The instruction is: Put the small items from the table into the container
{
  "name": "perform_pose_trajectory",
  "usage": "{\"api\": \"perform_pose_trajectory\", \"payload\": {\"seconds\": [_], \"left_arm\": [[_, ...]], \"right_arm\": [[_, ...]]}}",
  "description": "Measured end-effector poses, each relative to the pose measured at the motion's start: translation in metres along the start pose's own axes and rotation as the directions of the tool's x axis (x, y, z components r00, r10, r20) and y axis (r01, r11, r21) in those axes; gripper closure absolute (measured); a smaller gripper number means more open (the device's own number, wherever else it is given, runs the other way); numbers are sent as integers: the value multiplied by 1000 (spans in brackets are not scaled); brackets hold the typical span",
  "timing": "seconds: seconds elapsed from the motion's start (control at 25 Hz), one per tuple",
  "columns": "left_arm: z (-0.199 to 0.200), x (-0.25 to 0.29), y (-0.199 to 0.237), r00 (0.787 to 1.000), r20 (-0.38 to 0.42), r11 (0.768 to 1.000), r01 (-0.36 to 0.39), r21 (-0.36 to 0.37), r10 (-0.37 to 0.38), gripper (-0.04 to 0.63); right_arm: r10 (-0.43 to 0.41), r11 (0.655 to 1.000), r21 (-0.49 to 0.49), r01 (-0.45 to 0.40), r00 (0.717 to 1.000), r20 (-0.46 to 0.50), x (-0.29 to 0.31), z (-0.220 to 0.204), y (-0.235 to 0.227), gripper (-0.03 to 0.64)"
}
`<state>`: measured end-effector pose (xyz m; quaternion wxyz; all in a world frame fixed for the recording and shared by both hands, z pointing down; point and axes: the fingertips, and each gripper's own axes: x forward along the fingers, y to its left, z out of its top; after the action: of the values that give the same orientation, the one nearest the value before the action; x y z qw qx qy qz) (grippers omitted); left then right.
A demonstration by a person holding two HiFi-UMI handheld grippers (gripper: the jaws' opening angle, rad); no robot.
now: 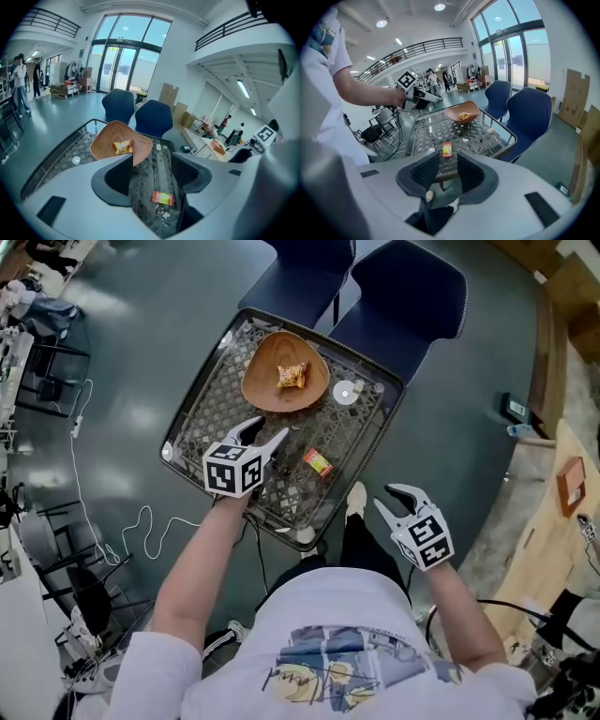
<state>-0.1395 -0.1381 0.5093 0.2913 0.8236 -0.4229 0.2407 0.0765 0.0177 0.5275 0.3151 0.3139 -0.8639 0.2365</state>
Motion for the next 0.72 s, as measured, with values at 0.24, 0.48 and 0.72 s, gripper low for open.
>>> {"api": "perform_pose_trajectory", "payload": {"seconds": [0.24,0.48,0.72], "left_arm": [[-37,-78,-38,991,43,992,124,-3,-124,376],[-71,-139,-71,976,38,976,216,22,-217,543],[-108,-182,-104,946,31,947,322,21,-322,588]], "right_arm": [[-23,999,-37,24,1000,20,-2,14,52,494],[-43,997,-58,46,998,46,-7,21,93,494],[-56,996,-65,59,997,46,-7,11,132,494]]}}
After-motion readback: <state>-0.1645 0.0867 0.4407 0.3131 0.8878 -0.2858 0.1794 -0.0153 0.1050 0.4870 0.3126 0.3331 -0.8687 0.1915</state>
